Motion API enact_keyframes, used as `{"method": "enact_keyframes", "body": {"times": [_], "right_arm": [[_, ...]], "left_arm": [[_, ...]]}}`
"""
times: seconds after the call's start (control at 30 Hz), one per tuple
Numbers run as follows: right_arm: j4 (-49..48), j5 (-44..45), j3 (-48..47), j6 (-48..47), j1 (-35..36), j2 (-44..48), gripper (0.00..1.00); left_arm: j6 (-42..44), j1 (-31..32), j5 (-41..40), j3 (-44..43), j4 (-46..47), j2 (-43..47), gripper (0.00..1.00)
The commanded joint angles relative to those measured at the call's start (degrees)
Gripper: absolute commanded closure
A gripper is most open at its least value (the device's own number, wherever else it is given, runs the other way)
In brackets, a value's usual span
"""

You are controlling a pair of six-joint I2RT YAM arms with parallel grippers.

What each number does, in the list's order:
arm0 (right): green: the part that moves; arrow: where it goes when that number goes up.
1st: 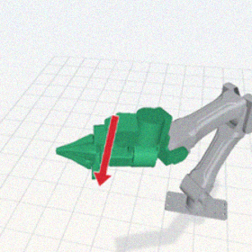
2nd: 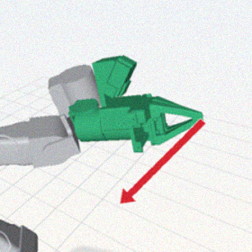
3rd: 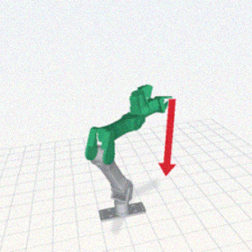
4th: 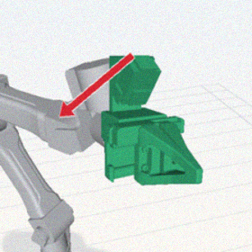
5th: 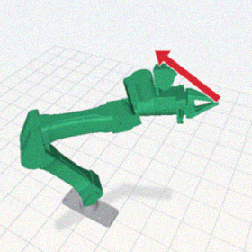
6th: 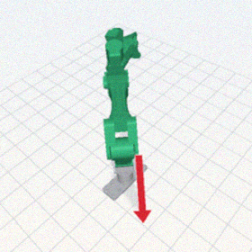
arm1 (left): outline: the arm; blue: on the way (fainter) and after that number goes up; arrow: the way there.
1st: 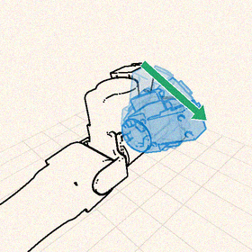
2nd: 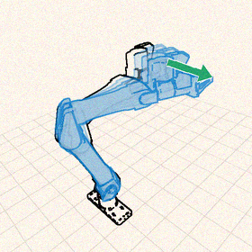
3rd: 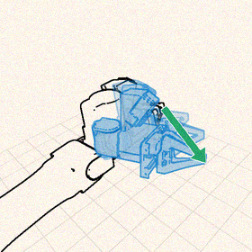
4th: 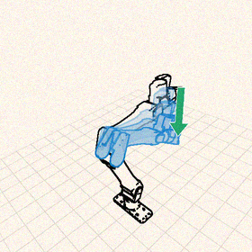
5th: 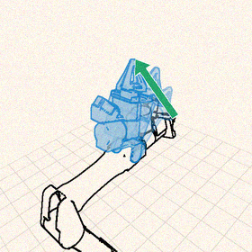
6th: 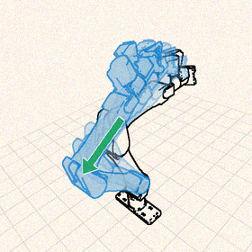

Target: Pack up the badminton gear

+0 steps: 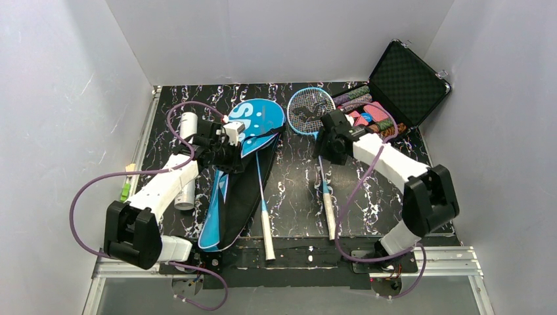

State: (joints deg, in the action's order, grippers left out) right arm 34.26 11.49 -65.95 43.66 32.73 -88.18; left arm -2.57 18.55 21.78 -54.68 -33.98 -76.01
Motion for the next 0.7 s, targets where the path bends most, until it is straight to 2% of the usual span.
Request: {"method": "enact_keyframes", "body": {"times": [0.0,0.23,0.4,0.53,0.67], "right_arm": [[1.7,0.8,-6.3,-6.7,-3.6,-6.6,0.27],[-0.6,1.2,-9.7,-11.0,-4.5,-13.7,0.24],[-0.9,1.0,-10.5,-10.9,-5.0,-17.9,0.27],[-0.6,0.7,-10.4,-9.8,-5.0,-20.4,0.35],[-4.2,-0.6,-6.7,-9.5,-4.7,-20.1,0.5]], "left_arm": [[0.2,0.0,-0.1,-4.6,-0.5,3.8,1.0],[0.6,0.0,-0.8,-5.8,-1.8,5.1,1.0],[1.4,0.0,-1.3,-5.2,-2.2,5.8,1.0],[2.0,0.0,-1.8,-4.3,-2.2,6.2,1.0],[2.2,0.0,-2.1,-4.2,-2.1,6.3,1.0]]}}
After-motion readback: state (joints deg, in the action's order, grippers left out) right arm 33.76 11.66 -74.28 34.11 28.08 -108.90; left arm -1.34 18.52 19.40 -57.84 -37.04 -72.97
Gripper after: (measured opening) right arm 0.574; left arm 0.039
